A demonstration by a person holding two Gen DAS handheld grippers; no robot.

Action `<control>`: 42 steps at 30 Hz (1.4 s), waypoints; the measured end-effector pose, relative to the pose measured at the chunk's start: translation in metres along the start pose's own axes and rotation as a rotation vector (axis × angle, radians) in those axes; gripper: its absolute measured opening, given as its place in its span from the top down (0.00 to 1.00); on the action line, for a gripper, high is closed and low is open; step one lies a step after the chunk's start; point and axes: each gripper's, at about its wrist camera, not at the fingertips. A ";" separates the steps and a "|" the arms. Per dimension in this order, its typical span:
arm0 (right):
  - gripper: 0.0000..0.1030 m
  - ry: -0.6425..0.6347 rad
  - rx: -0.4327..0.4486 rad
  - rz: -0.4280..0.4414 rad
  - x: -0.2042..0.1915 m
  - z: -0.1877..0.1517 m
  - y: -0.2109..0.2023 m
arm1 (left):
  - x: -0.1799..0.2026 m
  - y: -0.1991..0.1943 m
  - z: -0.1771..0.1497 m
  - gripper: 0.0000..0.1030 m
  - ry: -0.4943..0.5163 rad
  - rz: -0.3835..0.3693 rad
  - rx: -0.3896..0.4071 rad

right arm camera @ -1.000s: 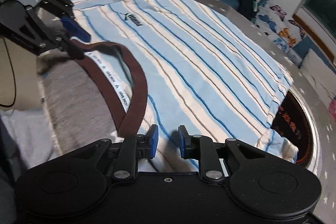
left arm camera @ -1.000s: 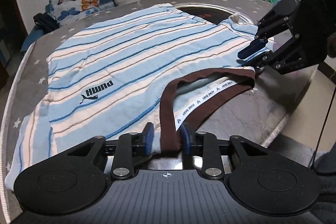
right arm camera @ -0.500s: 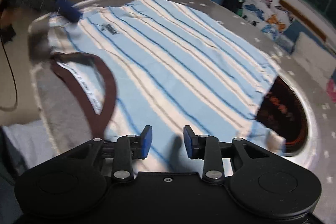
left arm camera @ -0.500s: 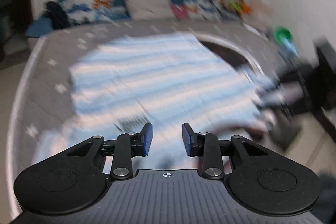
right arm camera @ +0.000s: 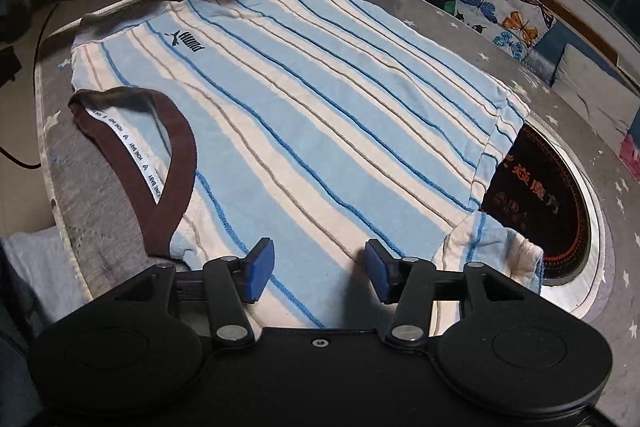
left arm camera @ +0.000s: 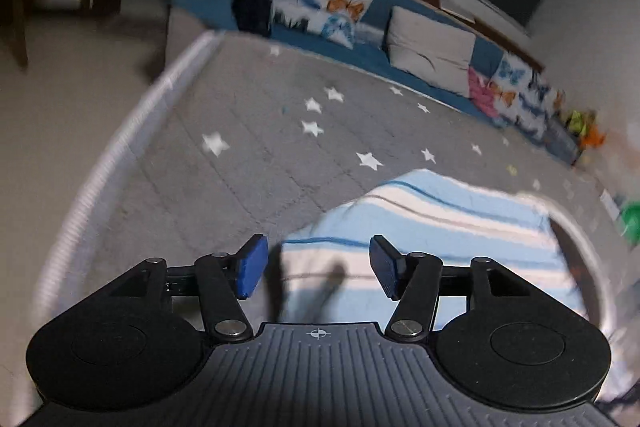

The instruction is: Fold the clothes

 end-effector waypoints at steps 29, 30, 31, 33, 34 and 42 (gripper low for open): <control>0.45 -0.007 0.022 -0.005 -0.007 0.002 0.003 | 0.149 -0.020 -0.053 0.52 0.645 -0.151 0.107; 0.45 -0.006 0.023 -0.005 -0.007 0.002 0.003 | 0.148 -0.014 -0.049 0.51 0.632 -0.158 0.089; 0.45 -0.003 0.023 -0.003 -0.007 0.002 0.003 | 0.147 -0.007 -0.045 0.51 0.619 -0.165 0.071; 0.45 -0.004 0.025 -0.004 -0.007 0.002 0.003 | 0.145 0.001 -0.041 0.52 0.585 -0.166 0.034; 0.45 -0.005 0.026 -0.005 -0.008 0.002 0.003 | 0.145 0.009 -0.039 0.54 0.564 -0.171 0.003; 0.45 0.005 0.029 0.000 -0.007 0.002 0.003 | 0.135 0.019 -0.038 0.93 0.485 -0.177 -0.004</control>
Point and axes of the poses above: each gripper's, at about its wrist camera, not at the fingertips, and y roughly the way its jaws point, x to its right, z to its top, and after that the axes turned 14 degrees about y, right-handed
